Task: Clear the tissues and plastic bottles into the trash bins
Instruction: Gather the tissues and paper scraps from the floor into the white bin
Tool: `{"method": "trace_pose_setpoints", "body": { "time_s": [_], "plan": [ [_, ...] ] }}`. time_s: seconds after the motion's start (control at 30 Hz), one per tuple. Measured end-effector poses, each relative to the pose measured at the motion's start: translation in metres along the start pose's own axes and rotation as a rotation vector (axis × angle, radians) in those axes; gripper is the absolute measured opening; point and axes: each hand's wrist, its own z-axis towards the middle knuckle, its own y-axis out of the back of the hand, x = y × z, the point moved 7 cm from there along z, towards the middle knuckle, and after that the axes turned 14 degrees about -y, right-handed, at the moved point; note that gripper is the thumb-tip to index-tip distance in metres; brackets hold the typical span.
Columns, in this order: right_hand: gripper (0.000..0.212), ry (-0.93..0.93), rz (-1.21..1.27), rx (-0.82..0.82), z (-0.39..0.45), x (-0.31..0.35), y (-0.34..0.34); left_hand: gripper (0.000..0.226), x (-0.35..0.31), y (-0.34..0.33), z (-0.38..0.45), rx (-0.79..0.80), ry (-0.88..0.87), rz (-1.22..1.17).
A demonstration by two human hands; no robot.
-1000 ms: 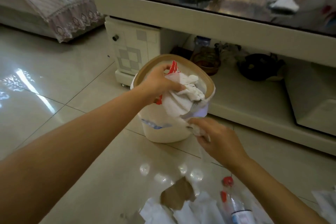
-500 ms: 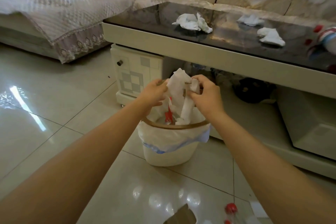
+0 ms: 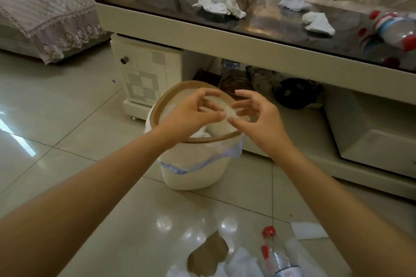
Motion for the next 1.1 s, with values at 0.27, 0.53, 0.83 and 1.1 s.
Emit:
{"method": "trace_pose_setpoints", "body": {
  "time_s": [0.27,0.53,0.83,1.1],
  "plan": [
    [0.038,0.101,-0.588,-0.122,-0.080,-0.069,0.054,0.050,-0.008,-0.097,-0.035,0.337,-0.209,0.480],
    [0.044,0.024,-0.804,-0.102,-0.137,-0.150,0.077,0.066,0.013,-0.174,-0.054,0.602,-0.242,0.716],
    [0.057,-0.141,-0.885,-0.044,-0.194,-0.213,0.114,0.078,0.010,-0.278,-0.072,0.870,-0.268,0.743],
    [0.064,-0.277,-0.921,-0.007,-0.235,-0.277,0.168,0.087,0.008,-0.357,-0.083,1.000,-0.284,0.749]
  ]
}}
